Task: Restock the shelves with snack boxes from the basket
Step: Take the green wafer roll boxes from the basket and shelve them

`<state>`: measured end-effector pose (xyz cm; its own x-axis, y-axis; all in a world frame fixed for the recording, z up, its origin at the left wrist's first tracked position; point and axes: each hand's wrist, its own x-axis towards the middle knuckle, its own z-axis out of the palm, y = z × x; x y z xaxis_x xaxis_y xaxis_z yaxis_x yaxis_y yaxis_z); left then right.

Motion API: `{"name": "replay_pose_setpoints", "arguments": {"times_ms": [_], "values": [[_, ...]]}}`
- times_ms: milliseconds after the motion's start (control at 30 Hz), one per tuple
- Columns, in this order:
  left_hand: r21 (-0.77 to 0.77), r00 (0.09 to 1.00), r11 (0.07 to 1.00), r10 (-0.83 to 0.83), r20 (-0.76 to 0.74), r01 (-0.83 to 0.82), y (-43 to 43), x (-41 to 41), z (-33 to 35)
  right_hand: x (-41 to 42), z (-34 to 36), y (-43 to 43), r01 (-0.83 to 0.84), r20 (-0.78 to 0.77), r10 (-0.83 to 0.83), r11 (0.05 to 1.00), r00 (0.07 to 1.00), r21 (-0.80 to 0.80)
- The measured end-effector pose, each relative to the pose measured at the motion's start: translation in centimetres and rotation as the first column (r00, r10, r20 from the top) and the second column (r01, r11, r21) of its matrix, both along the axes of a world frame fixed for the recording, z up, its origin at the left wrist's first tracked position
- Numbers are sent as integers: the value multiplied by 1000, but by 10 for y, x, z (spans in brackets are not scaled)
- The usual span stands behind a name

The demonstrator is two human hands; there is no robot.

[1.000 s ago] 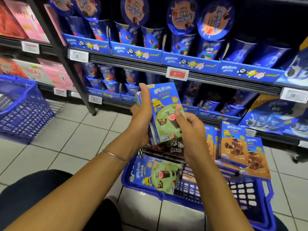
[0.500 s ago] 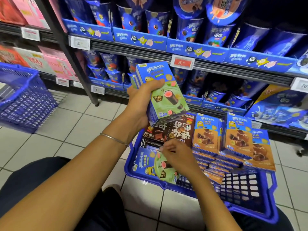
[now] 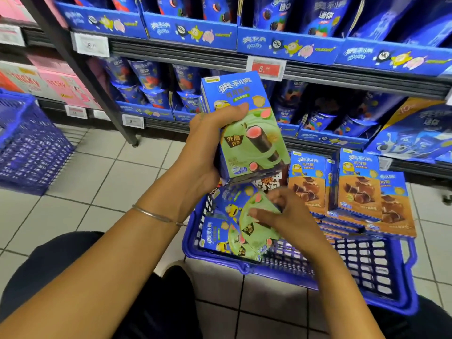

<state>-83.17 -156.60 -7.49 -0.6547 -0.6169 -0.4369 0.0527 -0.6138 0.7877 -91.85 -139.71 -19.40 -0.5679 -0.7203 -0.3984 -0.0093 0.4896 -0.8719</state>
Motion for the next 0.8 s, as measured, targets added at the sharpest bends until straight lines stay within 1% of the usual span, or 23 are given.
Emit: {"name": "replay_pose_setpoints", "arguments": {"times_ms": [33, 133, 200, 300, 367, 433, 533, 700, 800], "values": [[8, 999, 999, -41, -36, 41, -1, -1, 0, -3, 1, -1, 73, 81, -67, 995, 994, -73], [12, 986, 993, -114, -123, 116, -7, -3, 4, -9, 7, -10, 227, 183, -193, 955, 964, -191], [15, 982, 990, -137, -130, 140, -12, -4, 9, -11, 22, -17, 340, 239, -290, 917, 927, -208], [49, 986, 989, -132, -97, 137, -11, 2, 33, -13, 67, -21, 520, 334, -442, 832, 833, -195], [131, 986, 979, -145, -77, 154, -7, 14, 62, -15, 110, -19, 580, 343, -501, 793, 794, -185], [208, 979, 958, -188, -76, 200, -3, 25, 109, -15, 167, -15, 636, 343, -561, 755, 753, -162], [256, 970, 936, -229, -77, 242, -3, 40, 204, -13, 269, -11, 673, 382, -580, 719, 719, -174], [250, 959, 926, -278, -56, 283, -3, 57, 391, -6, 461, -6, 643, 353, -557, 737, 752, -206], [206, 957, 934, -282, -70, 290, -11, 68, 488, -4, 563, -8, 615, 408, -491, 741, 770, -270]]}}
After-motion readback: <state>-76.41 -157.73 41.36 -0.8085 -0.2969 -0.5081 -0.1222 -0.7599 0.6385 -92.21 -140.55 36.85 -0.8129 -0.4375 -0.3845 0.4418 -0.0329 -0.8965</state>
